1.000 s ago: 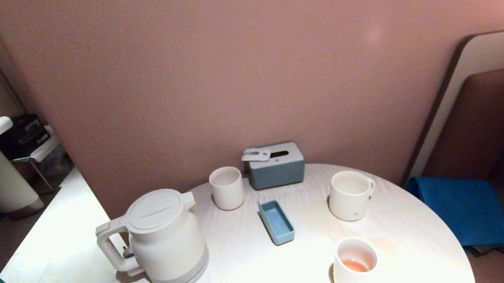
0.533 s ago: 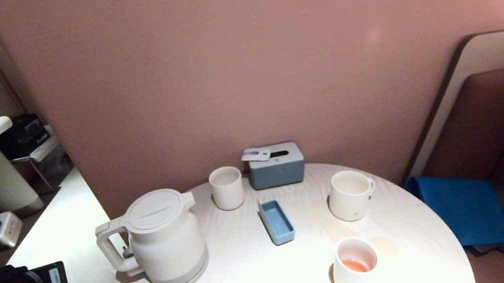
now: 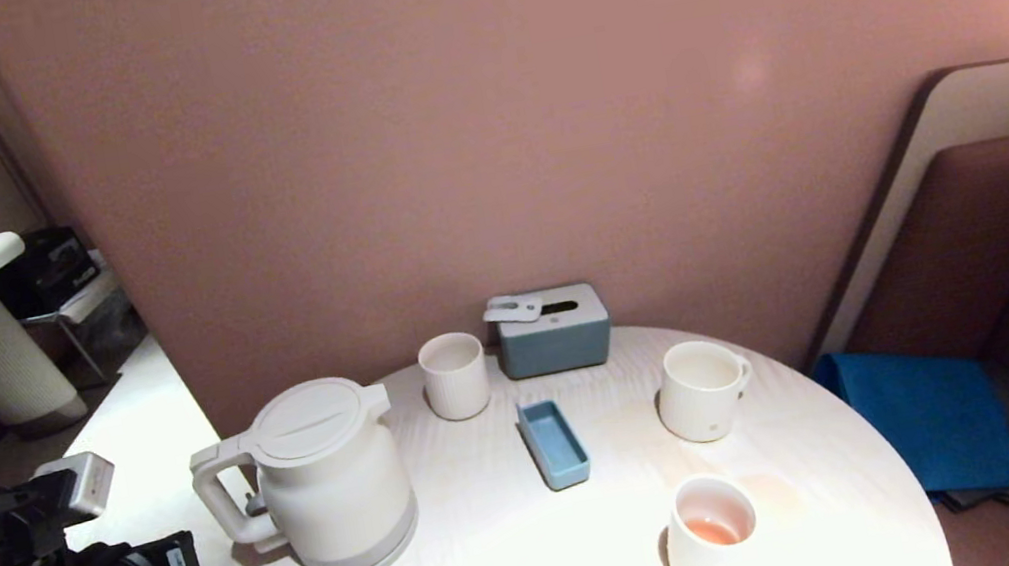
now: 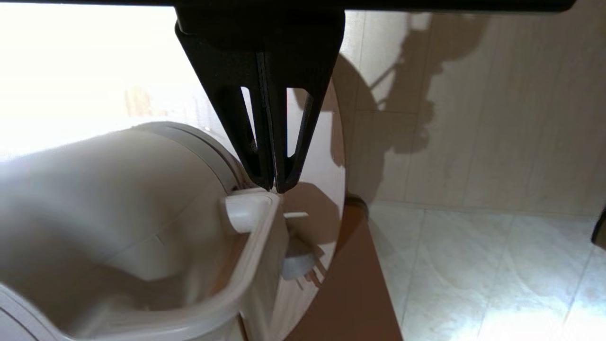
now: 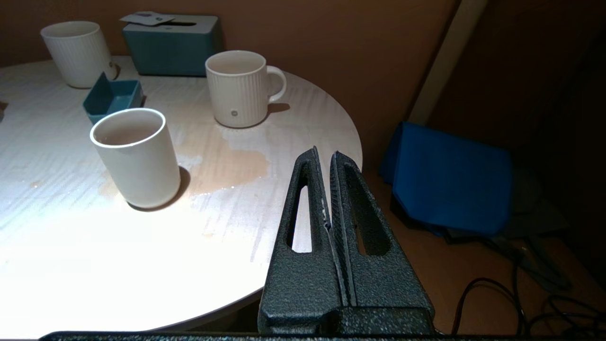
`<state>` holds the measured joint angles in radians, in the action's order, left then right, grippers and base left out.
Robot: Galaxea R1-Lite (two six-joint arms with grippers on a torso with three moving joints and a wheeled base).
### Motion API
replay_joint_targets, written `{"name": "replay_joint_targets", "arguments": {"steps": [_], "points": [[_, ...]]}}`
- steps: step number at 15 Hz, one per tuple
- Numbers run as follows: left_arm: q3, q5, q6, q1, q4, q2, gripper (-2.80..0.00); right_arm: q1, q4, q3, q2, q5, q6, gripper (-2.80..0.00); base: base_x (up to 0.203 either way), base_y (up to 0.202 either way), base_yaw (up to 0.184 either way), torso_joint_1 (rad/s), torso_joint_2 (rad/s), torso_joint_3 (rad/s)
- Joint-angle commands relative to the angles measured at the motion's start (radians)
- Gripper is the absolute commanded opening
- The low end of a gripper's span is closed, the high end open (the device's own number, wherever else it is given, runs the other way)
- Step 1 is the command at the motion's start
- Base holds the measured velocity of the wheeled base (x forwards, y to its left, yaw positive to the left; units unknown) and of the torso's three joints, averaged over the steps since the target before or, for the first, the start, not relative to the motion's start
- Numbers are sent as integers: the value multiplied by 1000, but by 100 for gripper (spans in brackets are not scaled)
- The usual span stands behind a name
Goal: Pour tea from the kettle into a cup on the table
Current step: Pick up the kettle
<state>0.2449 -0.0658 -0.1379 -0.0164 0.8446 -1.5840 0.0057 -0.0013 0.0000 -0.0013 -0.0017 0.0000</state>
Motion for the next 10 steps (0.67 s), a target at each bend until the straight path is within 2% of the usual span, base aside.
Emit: {"name": "replay_joint_targets", "arguments": {"steps": [1, 6, 10], "points": [[2, 0, -3, -11, 5, 10, -280, 0, 0, 0, 1, 0, 0, -280, 0, 0, 0, 0, 0, 0], [6, -2, -4, -11, 5, 7, -280, 0, 0, 0, 1, 0, 0, -280, 0, 0, 0, 0, 0, 0], [27, -11, -8, -8, 8, -65, -280, 0, 0, 0, 1, 0, -2, -280, 0, 0, 0, 0, 0, 0]]}}
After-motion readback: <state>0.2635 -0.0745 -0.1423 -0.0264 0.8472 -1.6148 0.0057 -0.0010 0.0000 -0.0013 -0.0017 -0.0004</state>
